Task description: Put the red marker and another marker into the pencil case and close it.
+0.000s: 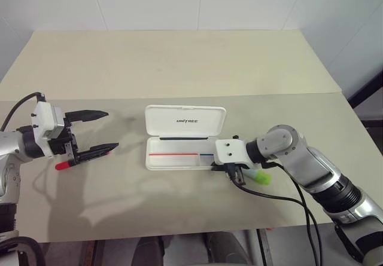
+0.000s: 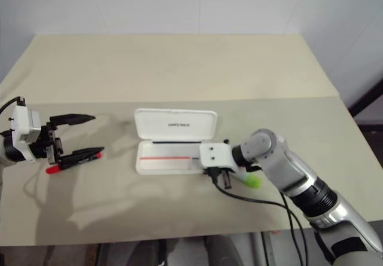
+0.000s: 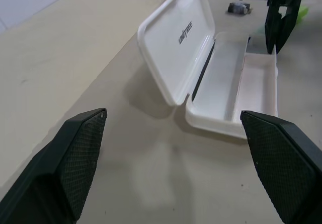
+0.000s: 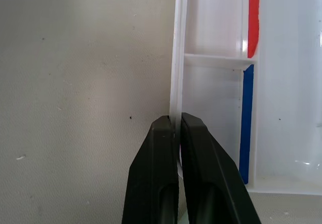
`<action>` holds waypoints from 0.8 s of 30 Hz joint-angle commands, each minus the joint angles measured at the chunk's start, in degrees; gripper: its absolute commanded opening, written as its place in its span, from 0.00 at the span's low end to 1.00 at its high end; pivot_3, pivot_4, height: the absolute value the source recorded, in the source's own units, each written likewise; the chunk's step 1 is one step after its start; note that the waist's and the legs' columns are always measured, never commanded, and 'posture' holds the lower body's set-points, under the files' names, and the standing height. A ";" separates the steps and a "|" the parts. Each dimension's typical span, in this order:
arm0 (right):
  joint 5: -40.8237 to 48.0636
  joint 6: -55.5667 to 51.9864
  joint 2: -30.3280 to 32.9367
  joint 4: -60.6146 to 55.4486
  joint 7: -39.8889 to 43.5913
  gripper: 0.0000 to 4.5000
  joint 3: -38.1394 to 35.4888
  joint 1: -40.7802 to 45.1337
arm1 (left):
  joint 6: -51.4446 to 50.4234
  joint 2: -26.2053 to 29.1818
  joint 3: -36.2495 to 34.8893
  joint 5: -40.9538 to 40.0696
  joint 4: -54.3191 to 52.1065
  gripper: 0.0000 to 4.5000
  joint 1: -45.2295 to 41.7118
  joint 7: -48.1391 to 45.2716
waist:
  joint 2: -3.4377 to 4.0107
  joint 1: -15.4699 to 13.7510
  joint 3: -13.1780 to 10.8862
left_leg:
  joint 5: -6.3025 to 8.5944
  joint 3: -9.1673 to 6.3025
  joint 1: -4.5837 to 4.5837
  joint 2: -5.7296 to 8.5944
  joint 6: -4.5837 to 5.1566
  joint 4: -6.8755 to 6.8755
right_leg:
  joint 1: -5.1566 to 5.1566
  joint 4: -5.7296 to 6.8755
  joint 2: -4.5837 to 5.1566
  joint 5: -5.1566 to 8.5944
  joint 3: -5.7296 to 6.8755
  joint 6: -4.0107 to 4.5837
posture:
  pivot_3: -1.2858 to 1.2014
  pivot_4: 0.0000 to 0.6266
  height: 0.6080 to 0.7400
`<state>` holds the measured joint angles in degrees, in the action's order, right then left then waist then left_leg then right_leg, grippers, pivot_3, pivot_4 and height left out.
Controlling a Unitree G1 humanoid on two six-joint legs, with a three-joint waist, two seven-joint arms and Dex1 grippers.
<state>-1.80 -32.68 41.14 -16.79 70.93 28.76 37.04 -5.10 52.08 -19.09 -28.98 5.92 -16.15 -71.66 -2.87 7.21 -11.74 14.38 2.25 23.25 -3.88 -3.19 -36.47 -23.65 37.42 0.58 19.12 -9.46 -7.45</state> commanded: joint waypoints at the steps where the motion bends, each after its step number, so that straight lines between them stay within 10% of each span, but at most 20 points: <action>1: -0.67 -1.97 0.08 -2.31 -0.63 0.01 1.22 -1.25 | 0.93 -0.16 0.48 0.13 0.97 1.00 -2.14 -0.51 | 0.00 -0.26 0.00 | 0.00 0.00 0.00 0.00 0.00 0.00 | 0.00 0.00 0.00 0.00 0.00 0.00 | 0.52 0.24 1.00; 9: -0.25 -2.42 -0.82 -3.00 -1.54 0.40 1.06 -1.00 | 0.71 -0.33 2.28 0.38 2.08 1.00 -4.92 -0.67 | -0.01 -0.62 0.00 | 0.00 0.02 0.00 0.00 0.00 -0.01 | -0.01 0.01 -0.01 0.00 0.00 0.00 | 0.52 0.24 1.00; 24: 1.47 -0.48 -1.95 -1.05 -1.62 0.40 -2.09 3.97 | 0.95 0.00 2.95 0.55 3.66 1.00 -6.33 -1.17 | -0.01 -0.87 0.00 | 0.00 0.01 0.02 0.00 0.00 -0.20 | 0.00 0.11 -0.01 0.00 0.00 0.00 | 0.52 0.24 1.00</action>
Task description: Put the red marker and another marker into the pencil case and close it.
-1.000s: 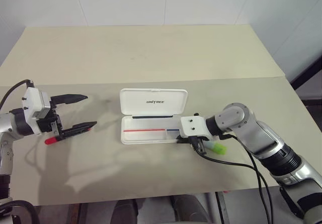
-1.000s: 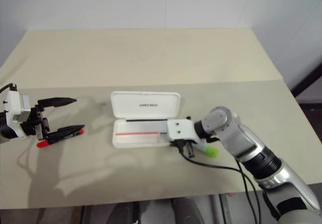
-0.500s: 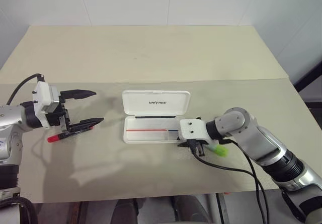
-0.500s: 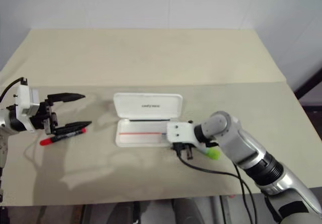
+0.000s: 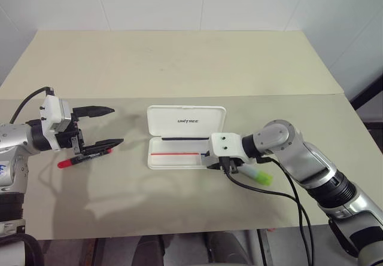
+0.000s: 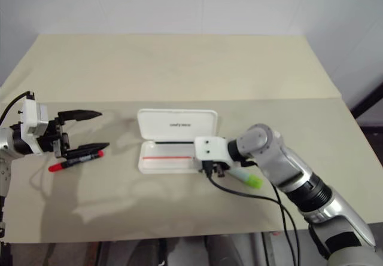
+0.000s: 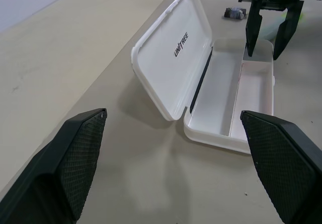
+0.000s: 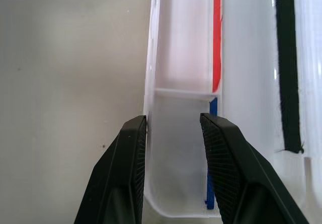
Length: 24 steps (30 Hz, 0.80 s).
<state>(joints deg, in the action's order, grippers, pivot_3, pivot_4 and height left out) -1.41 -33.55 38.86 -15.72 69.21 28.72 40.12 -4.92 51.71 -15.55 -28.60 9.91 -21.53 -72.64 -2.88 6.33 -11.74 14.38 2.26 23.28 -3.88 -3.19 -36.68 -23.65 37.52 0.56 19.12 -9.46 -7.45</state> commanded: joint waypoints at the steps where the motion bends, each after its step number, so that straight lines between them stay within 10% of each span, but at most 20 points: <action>1: 1.14 0.04 0.24 -2.50 0.03 0.40 -1.96 0.93 | 0.88 0.47 -0.75 0.13 -0.11 1.00 -0.95 -0.40 | 0.00 0.03 0.00 | 0.00 0.00 0.00 0.00 0.00 0.00 | 0.00 0.00 0.00 0.00 0.00 0.00 | 0.52 0.24 1.00; 9: 4.99 -6.37 3.30 -4.16 -0.42 0.40 -8.53 1.10 | 0.20 1.81 -1.50 0.16 -0.75 1.00 0.19 -1.12 | 0.00 -0.06 0.00 | 0.00 0.00 0.01 0.00 0.00 -0.04 | 0.01 0.03 0.01 0.00 0.00 0.00 | 0.52 0.24 1.00; 17: 21.76 2.58 2.01 -7.72 4.58 0.99 -23.34 -6.41 | 0.18 4.08 -2.23 1.12 -0.71 1.00 2.46 -2.00 | -0.01 -0.08 0.00 | 0.00 -0.02 0.00 -0.01 0.01 0.05 | 0.01 -0.01 -0.02 0.00 0.01 0.00 | 0.52 0.24 1.00; 24: 29.51 13.62 1.20 -5.70 3.89 1.00 -34.85 -14.53 | 1.42 8.77 -1.61 4.80 4.35 1.00 5.33 -4.15 | -0.01 0.04 -0.01 | 0.00 0.00 -0.04 0.01 0.01 0.10 | 0.08 -0.07 0.01 0.00 0.02 -0.03 | 0.52 0.24 1.00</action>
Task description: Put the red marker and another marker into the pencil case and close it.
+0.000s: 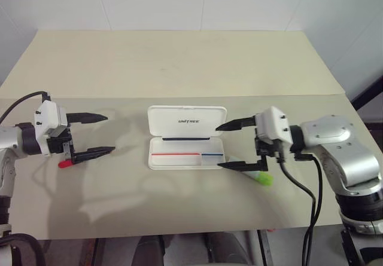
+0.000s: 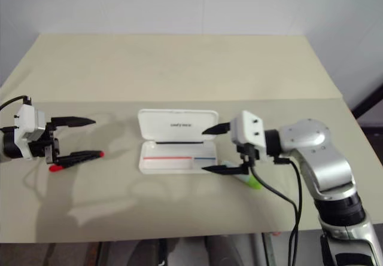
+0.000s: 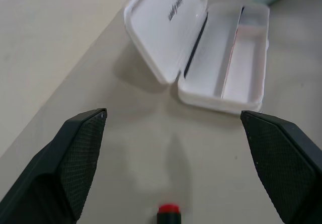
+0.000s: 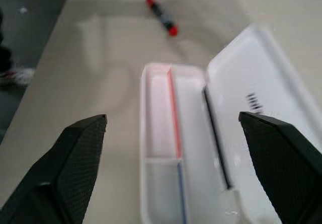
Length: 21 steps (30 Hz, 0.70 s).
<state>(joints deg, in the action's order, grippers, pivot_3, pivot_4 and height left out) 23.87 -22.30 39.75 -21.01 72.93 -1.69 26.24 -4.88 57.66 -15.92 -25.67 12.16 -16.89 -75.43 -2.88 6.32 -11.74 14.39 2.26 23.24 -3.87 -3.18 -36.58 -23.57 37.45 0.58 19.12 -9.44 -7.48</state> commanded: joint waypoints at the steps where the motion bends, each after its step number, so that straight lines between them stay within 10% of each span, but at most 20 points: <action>1: 5.40 2.10 0.21 -0.36 -0.48 1.00 -5.33 -0.51 | 2.67 3.85 -0.71 3.23 3.60 1.00 0.66 -1.92 | 0.00 0.16 0.00 | 0.00 -0.01 -0.01 -0.01 0.00 0.00 | -0.01 0.02 -0.02 0.00 0.00 0.00 | 0.52 0.24 1.00; 21: 5.75 6.12 -1.56 2.54 -6.38 1.00 -2.25 -1.70 | 12.17 12.12 9.61 18.38 15.85 1.00 -3.35 -4.31 | 0.02 -0.05 -0.01 | -0.02 0.08 -0.03 -0.03 0.02 0.22 | -0.11 0.03 -0.01 0.06 -0.01 0.11 | 0.52 0.24 1.00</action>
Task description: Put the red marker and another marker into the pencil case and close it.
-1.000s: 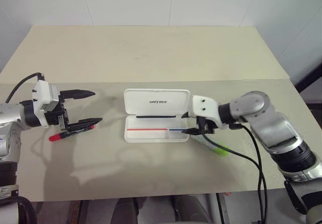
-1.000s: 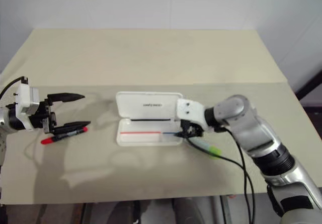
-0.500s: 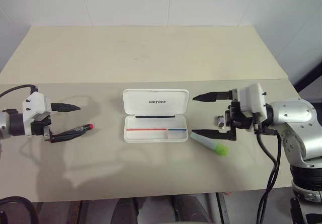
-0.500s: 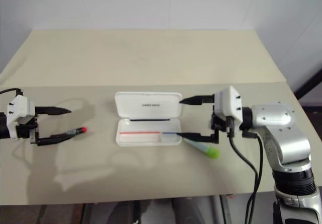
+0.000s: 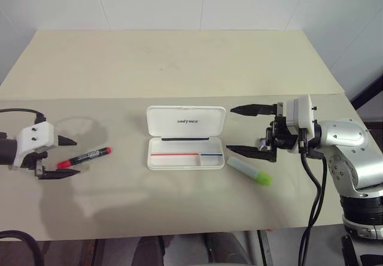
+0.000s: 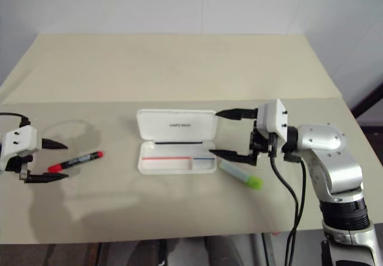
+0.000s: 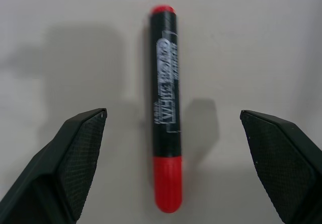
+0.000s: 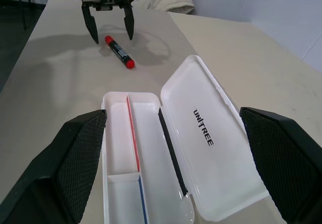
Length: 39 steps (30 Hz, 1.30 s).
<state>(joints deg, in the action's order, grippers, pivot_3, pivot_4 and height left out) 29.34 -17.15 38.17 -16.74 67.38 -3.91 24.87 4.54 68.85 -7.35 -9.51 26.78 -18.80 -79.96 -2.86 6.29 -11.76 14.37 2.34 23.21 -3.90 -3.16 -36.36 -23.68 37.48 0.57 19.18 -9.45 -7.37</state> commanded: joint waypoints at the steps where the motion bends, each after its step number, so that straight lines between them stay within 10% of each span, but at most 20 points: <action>1: 0.36 0.88 0.03 -1.90 -1.21 1.00 0.00 -0.38 | 3.44 0.73 1.74 3.23 2.04 1.00 -2.03 0.82 | 0.00 -0.04 0.00 | 0.00 0.00 -0.01 0.00 0.00 -0.01 | 0.00 0.00 0.00 0.00 0.00 0.00 | 0.52 0.24 1.00; 7: 0.96 0.60 0.58 -3.18 -2.71 1.00 -0.13 -0.95 | 7.36 -1.21 5.23 8.02 8.61 1.00 -5.93 4.87 | 0.00 -0.03 0.00 | 0.00 0.00 -0.01 0.00 0.00 -0.04 | 0.00 0.05 -0.01 0.00 -0.01 0.00 | 0.52 0.24 1.00; 20: 1.57 -0.07 1.78 -4.52 -4.36 1.00 -0.84 -0.99 | 12.42 -4.32 8.09 9.46 15.03 0.14 -9.71 5.71 | 0.04 -0.53 0.02 | -0.52 0.00 -0.25 0.04 0.33 -0.13 | 0.11 0.32 -0.02 -0.14 -0.08 0.46 | 0.52 0.24 1.00; 39: -0.49 3.53 4.46 0.46 -1.73 1.00 -0.42 -1.26 | -1.38 -8.49 5.82 -5.01 -10.89 0.13 -13.20 -2.38 | 0.00 -1.53 0.02 | -0.57 0.01 0.00 0.05 0.09 0.05 | 0.00 0.08 -0.01 -0.40 -0.06 -0.04 | 0.52 0.24 1.00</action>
<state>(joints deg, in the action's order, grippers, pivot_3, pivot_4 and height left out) 28.84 -14.92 42.04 -15.39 65.63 -3.04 23.72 5.58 60.69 -1.15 -13.09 19.26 -30.89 -82.48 -2.86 4.76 -11.74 13.81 2.34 23.20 -3.85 -3.08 -36.30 -23.68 37.55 0.56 18.79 -9.51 -7.41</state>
